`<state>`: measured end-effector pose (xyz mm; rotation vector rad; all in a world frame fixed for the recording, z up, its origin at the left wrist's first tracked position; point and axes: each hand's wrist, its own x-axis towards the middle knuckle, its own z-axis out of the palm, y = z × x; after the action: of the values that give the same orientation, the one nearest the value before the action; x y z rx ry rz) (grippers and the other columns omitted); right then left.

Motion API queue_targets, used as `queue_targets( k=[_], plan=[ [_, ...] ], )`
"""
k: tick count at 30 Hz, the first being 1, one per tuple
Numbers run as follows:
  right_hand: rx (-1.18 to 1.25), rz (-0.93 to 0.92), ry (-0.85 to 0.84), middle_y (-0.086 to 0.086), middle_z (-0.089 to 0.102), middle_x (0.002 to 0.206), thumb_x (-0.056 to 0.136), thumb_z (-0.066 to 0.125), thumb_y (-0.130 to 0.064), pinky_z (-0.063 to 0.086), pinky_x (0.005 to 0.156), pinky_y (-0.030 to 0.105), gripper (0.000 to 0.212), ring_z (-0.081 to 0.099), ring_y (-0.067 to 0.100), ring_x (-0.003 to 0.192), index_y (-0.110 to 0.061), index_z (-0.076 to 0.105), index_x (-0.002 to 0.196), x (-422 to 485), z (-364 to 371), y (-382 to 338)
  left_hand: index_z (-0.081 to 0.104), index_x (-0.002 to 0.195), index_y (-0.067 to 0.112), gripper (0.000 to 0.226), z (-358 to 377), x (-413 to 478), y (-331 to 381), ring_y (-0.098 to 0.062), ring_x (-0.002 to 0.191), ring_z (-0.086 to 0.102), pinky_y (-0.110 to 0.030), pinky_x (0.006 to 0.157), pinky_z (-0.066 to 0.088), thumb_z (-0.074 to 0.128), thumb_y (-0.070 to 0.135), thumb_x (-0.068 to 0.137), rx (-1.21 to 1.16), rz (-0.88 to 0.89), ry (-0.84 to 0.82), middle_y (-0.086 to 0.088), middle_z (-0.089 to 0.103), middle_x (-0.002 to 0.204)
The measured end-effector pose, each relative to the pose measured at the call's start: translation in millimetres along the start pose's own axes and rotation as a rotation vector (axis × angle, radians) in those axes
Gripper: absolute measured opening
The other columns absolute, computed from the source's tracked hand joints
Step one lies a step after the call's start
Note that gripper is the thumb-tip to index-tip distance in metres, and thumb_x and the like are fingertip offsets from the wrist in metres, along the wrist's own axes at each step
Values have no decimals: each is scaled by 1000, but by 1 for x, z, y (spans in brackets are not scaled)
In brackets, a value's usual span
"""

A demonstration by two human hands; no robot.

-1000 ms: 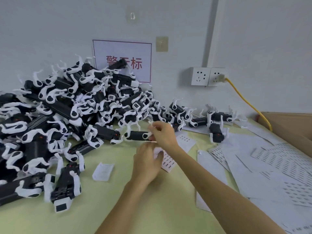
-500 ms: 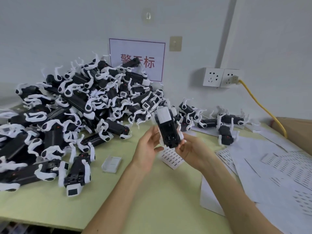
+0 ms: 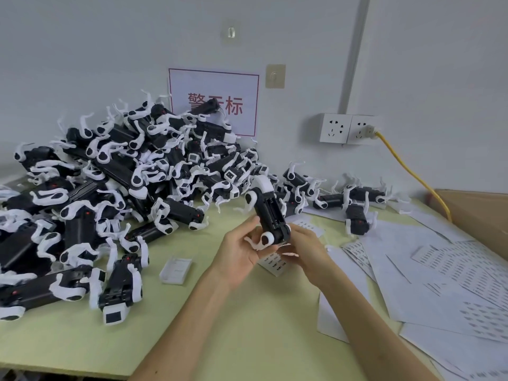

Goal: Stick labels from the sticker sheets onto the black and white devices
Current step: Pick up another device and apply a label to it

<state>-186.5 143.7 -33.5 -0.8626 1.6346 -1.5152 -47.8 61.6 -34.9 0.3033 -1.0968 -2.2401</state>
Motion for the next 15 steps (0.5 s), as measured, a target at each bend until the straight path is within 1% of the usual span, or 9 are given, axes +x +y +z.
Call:
queue_targets(
  k=[2,4,5,7,9,11,12,14,15],
  plan=[
    [-40,-78,69,-2,73,77,99,52,-11,52,71,29,25,65,13,70,-18,75,94,-2,1,-3,79,112,11,31,-2,0,-1,-25,98,71,-27,67,61,70,29,88,70,12,-3,-15,71,115],
    [45,-131,27,2,77,92,103,53,-23,55,71,27,24,71,15,80,-23,77,101,-3,2,-8,81,107,15,27,-1,0,-2,-19,89,73,-25,65,61,72,28,85,111,35,34,-12,74,108],
    [74,-154,-22,2,77,99,103,54,-31,56,71,25,23,72,16,85,-27,77,105,-3,1,-10,80,107,15,27,-2,0,-2,-20,88,73,-24,64,61,73,27,84,123,49,54,-11,74,107],
    [36,-204,-98,-2,76,105,98,60,-42,55,75,24,24,72,13,94,-32,73,116,-5,0,-11,79,108,15,28,-3,1,-3,-23,90,74,-25,64,60,74,26,83,130,73,72,-11,75,108],
    [-4,-226,-115,-6,76,107,87,66,-49,54,81,25,38,71,10,99,-34,68,122,-4,1,-8,79,107,17,26,-3,2,-3,-26,90,75,-27,64,60,74,24,83,130,85,66,-13,75,110],
    [16,-223,-119,-5,75,107,82,68,-51,55,85,30,45,71,12,98,-33,67,123,-3,2,-7,79,108,15,26,-3,3,-3,-29,89,75,-30,65,60,73,23,83,135,83,51,-16,75,112],
    [30,-223,-124,-2,75,107,82,69,-51,55,88,35,46,71,16,95,-31,67,123,-3,1,-7,80,106,15,25,-3,3,-3,-28,86,75,-31,64,61,73,23,83,135,79,42,-16,75,111],
    [53,-227,-123,6,74,105,82,70,-49,53,91,43,45,68,20,89,-25,69,120,-2,0,-7,82,100,15,21,-3,3,-4,-23,80,75,-31,63,61,73,21,82,138,59,29,-13,77,104],
    [55,-233,-113,5,73,101,82,71,-49,52,89,44,41,67,20,88,-24,71,114,-2,-1,-7,82,98,15,20,-3,3,-4,-22,78,75,-30,62,60,74,21,81,148,43,25,-12,77,100]
  ],
)
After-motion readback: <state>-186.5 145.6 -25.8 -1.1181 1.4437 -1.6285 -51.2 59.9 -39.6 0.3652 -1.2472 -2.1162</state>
